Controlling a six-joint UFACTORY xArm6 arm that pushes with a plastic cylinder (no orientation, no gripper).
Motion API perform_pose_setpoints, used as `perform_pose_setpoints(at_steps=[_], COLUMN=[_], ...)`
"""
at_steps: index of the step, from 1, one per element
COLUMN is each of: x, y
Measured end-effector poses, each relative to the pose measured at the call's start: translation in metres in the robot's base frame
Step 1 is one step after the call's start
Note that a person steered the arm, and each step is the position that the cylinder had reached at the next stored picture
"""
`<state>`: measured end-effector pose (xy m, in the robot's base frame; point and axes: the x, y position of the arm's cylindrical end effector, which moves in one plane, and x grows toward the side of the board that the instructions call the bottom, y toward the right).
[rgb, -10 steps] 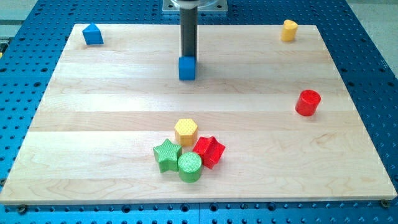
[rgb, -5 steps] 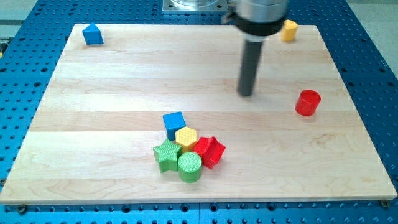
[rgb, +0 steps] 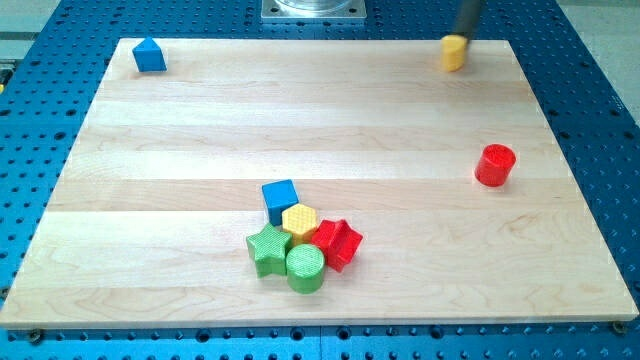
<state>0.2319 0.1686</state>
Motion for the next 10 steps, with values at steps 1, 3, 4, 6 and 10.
perform_pose_setpoints(at_steps=[1,3,4,6,10], x=[0.119,0.234,0.222,0.142,0.218], y=[-0.081,-0.155,-0.133,-0.126,-0.103])
